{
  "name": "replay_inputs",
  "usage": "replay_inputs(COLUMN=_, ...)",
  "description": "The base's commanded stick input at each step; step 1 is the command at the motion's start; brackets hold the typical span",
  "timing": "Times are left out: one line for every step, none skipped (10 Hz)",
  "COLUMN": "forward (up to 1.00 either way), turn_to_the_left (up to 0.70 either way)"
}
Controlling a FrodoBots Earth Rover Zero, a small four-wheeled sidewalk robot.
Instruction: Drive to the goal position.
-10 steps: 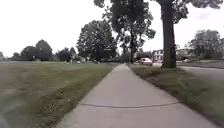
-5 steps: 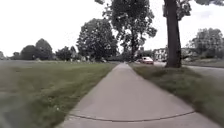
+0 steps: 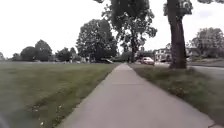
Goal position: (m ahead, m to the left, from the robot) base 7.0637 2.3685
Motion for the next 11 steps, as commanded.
replay_inputs(forward=0.70, turn_to_the_left=0.00)
replay_inputs(forward=0.70, turn_to_the_left=0.00)
replay_inputs(forward=0.70, turn_to_the_left=0.00)
replay_inputs(forward=0.70, turn_to_the_left=0.00)
replay_inputs(forward=0.70, turn_to_the_left=0.00)
replay_inputs(forward=0.70, turn_to_the_left=0.00)
replay_inputs(forward=0.70, turn_to_the_left=0.00)
replay_inputs(forward=0.70, turn_to_the_left=0.00)
replay_inputs(forward=0.70, turn_to_the_left=0.00)
replay_inputs(forward=0.70, turn_to_the_left=0.00)
replay_inputs(forward=0.70, turn_to_the_left=0.00)
